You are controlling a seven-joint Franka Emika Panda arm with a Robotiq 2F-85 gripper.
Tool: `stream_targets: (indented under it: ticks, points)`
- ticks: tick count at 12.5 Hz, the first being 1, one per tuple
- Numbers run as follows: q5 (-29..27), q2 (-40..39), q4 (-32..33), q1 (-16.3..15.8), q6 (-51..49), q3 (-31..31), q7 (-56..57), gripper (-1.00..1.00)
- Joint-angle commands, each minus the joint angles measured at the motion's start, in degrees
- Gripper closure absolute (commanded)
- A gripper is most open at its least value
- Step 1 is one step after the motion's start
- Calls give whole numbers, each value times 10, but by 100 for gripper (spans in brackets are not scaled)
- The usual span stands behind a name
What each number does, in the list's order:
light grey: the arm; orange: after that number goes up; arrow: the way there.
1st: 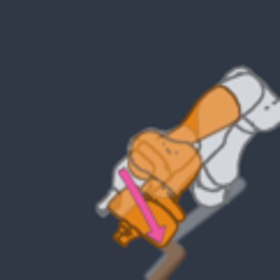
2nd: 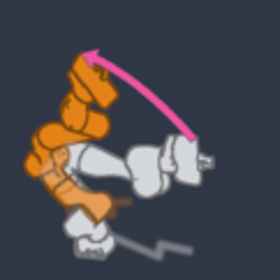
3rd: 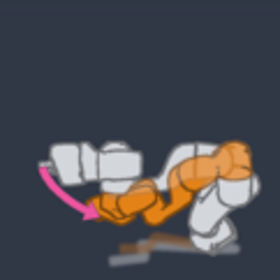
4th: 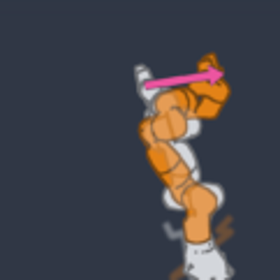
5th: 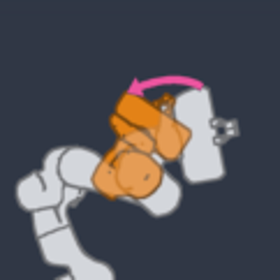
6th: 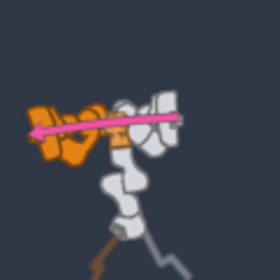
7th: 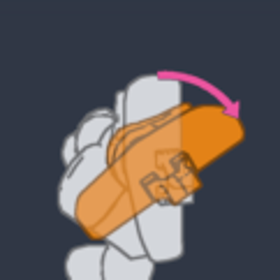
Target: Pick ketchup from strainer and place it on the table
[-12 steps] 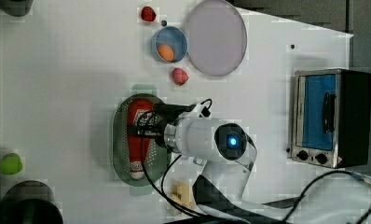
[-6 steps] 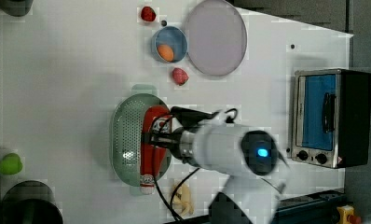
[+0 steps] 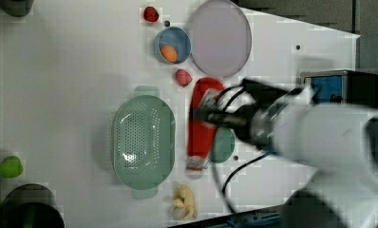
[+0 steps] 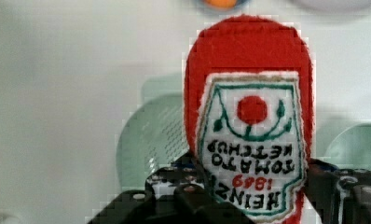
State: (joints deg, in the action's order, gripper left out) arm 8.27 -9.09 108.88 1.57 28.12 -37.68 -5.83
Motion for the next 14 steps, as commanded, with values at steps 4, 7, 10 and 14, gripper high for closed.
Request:
stream_targets:
  ticks: [4,7,10,14]
  points:
    - [-13,-19,-49,98,-56,153,232,-19]
    - [-13,-19,-49,108,-52,223,308,-19]
    - [-13,-19,-28,112,-47,273,318,-19]
    - [-13,-19,56,112,56,301,318,-19]
